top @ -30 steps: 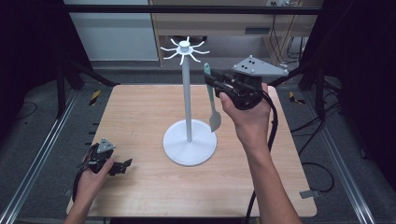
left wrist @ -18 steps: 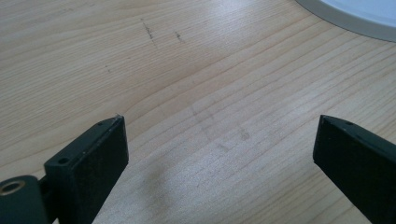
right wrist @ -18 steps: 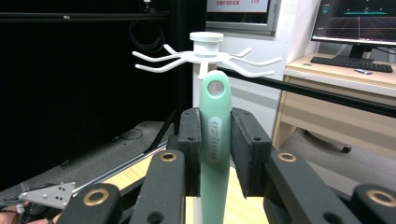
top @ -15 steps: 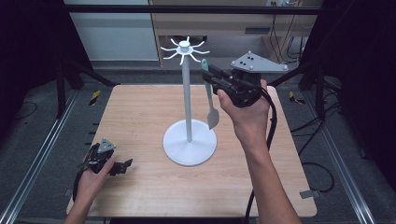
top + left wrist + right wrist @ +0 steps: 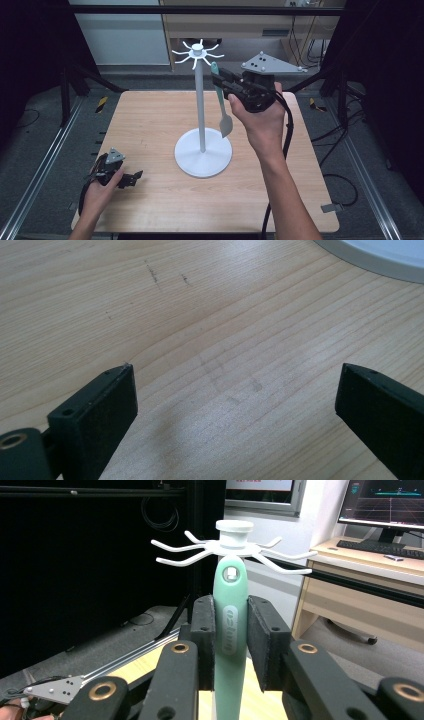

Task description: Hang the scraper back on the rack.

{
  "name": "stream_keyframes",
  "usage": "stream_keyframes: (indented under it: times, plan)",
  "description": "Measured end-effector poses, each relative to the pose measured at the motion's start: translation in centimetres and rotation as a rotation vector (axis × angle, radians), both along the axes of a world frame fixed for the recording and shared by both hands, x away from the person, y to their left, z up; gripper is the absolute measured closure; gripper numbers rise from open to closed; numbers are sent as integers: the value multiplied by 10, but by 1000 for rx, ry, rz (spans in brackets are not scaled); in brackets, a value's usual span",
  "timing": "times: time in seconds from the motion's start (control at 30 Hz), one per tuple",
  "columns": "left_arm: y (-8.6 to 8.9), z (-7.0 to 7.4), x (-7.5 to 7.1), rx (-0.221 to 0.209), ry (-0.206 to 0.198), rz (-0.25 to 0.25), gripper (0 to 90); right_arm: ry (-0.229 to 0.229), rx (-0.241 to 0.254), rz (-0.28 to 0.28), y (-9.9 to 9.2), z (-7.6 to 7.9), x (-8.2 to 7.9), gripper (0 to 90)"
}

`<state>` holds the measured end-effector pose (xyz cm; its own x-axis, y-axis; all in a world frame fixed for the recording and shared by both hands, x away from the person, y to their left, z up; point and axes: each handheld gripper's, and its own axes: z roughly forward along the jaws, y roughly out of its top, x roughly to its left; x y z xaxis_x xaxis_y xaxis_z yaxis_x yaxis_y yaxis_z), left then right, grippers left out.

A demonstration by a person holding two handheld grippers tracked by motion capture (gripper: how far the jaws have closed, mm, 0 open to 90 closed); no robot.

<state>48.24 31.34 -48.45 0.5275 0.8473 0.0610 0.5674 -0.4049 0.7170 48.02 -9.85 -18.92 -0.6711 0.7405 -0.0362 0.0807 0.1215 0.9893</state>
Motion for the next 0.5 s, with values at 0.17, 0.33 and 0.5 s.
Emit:
stream_keyframes:
  times: [0.17, 0.33, 0.5]
  plan:
    - [-1, 0, 0, -2, -1, -1, 31, 9, -8, -3, 2, 0, 3, 746]
    - [0, 0, 0, 2, 0, -2, 30, 19, -14, -4, 4, -2, 7, 746]
    - [0, 0, 0, 3, -1, -2, 30, 20, -15, -5, 7, -3, 10, 746]
